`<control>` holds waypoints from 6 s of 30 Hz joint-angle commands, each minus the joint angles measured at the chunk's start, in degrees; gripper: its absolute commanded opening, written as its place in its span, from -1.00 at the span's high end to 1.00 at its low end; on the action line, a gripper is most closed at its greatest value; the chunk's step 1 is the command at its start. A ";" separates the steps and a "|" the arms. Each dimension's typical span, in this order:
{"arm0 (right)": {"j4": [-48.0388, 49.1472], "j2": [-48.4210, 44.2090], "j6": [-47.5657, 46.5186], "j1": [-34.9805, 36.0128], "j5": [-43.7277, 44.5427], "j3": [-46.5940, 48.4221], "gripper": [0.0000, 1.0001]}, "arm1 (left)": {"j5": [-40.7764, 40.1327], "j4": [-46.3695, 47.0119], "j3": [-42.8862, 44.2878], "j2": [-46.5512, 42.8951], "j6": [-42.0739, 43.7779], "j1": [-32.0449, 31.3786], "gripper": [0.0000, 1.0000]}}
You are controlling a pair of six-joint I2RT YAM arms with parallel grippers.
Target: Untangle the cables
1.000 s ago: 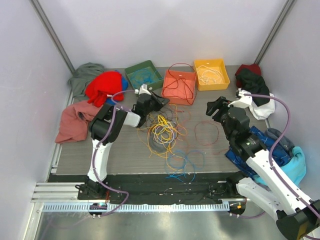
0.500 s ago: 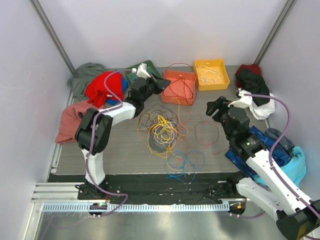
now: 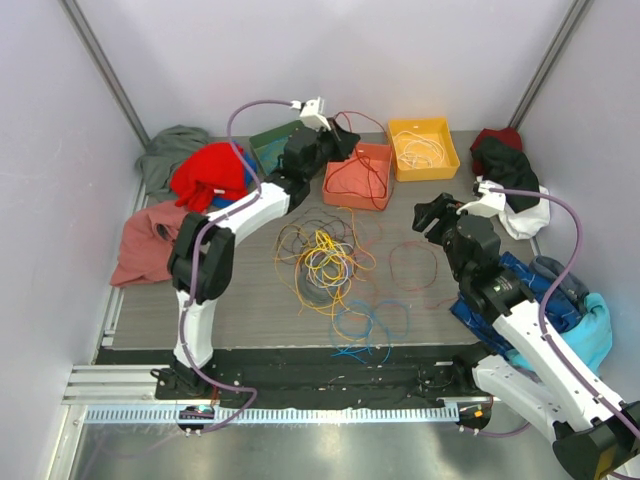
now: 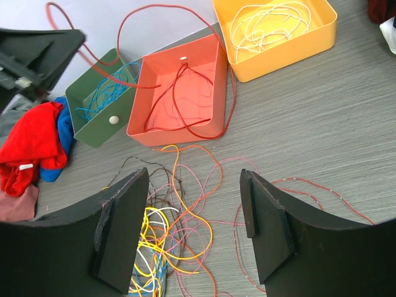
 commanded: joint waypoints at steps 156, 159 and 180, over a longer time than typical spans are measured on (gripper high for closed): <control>50.97 34.88 -4.24 1.68 2.97 -9.87 -0.56 | -11.79 20.64 32.08 -7.87 58.92 -6.73 1.00; 55.58 40.70 -7.32 1.60 3.15 -5.68 -0.57 | -12.41 20.56 30.59 -8.93 58.31 -6.91 0.99; 54.91 43.19 -11.36 1.86 5.08 5.93 0.99 | -14.43 20.47 27.51 -10.77 58.75 -7.17 1.00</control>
